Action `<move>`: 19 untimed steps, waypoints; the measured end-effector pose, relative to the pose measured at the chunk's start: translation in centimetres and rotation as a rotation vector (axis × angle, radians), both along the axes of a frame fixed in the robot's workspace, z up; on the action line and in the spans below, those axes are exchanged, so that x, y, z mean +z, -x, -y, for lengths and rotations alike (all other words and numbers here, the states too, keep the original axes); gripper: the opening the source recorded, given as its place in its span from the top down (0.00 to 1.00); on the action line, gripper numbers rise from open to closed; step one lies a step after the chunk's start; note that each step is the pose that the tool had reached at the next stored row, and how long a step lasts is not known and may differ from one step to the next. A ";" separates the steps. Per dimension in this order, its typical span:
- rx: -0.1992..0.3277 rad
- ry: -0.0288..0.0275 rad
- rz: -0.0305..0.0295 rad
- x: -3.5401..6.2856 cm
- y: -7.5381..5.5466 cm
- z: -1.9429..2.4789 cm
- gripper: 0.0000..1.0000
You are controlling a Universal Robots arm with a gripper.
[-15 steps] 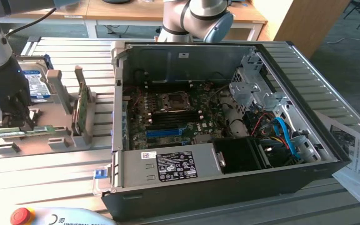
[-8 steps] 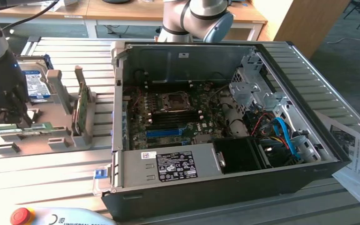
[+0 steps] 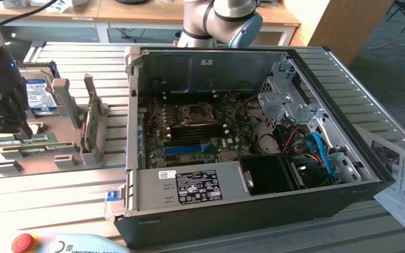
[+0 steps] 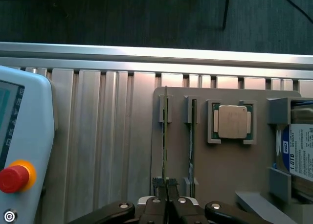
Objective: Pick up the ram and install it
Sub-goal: 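Pick up the ram and move it above insertion slot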
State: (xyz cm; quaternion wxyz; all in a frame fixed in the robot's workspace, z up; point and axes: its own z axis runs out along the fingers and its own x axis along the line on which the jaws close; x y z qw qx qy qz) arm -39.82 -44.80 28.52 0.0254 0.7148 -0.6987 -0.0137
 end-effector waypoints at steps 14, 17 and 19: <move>0.000 0.0141 0.0000 3.02 0.0 0.00 0.88; 0.000 0.0189 0.0000 3.66 0.0 0.00 0.88; 0.000 0.0224 0.0000 4.03 0.0 0.00 0.88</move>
